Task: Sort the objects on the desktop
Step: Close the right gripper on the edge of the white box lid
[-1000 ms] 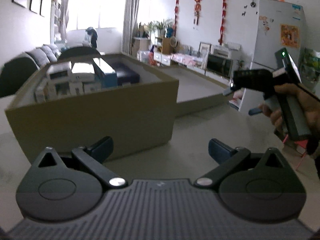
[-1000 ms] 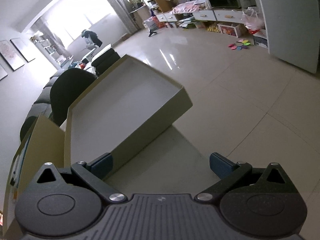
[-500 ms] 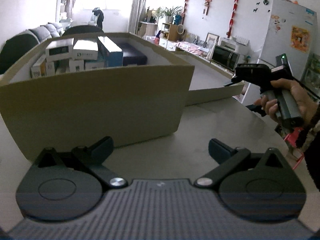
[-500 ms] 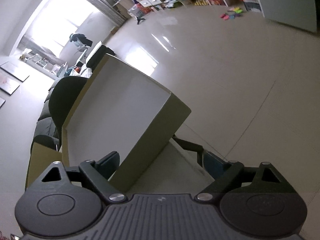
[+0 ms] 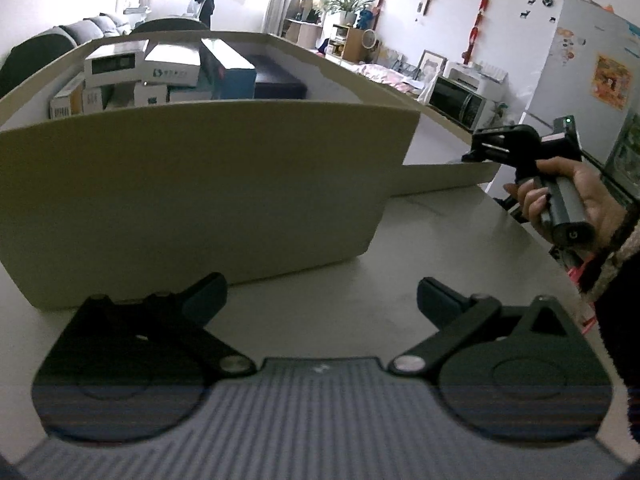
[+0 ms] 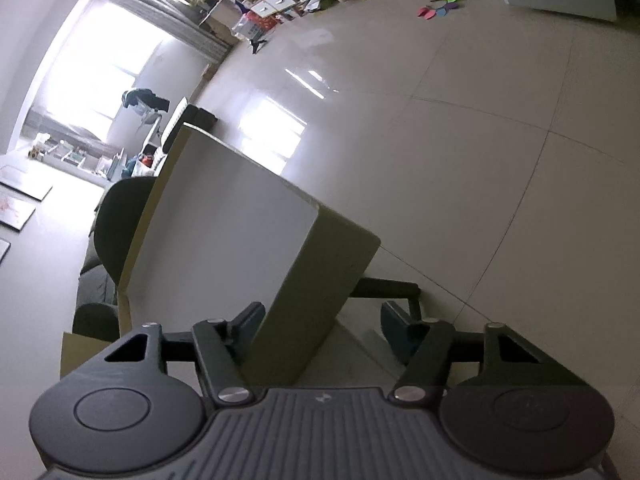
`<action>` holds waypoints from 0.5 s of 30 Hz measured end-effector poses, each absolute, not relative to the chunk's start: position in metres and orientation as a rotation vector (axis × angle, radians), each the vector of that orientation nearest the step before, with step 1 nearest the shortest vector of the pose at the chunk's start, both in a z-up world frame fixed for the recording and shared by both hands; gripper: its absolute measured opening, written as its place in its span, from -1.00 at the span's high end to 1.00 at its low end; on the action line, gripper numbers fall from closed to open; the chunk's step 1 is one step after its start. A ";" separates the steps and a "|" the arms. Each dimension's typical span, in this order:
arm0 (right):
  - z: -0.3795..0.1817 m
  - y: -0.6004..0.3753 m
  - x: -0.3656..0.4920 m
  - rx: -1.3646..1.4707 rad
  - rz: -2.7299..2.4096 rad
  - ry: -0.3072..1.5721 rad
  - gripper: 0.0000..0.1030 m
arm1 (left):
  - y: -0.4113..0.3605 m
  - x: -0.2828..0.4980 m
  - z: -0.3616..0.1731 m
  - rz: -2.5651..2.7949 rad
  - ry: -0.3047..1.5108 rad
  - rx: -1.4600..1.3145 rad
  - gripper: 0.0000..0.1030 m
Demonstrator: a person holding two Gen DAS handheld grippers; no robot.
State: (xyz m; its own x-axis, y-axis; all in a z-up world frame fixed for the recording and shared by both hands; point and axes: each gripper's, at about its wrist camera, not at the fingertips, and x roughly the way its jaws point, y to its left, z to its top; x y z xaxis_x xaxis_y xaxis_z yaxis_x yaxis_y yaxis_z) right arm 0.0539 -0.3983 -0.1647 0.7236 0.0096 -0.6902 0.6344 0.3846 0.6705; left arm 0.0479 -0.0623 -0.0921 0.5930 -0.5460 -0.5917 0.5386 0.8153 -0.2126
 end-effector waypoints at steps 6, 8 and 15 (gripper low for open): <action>-0.157 -0.399 0.045 1.088 -0.450 0.613 0.19 | -0.060 0.044 -0.089 -0.624 0.682 -0.017 -1.00; -0.154 -0.399 0.041 1.088 -0.463 0.601 0.19 | -0.058 0.043 -0.087 -0.621 0.678 -0.017 -1.00; -0.152 -0.396 0.020 1.096 -0.492 0.559 0.19 | -0.053 0.037 -0.080 -0.614 0.658 -0.020 -1.00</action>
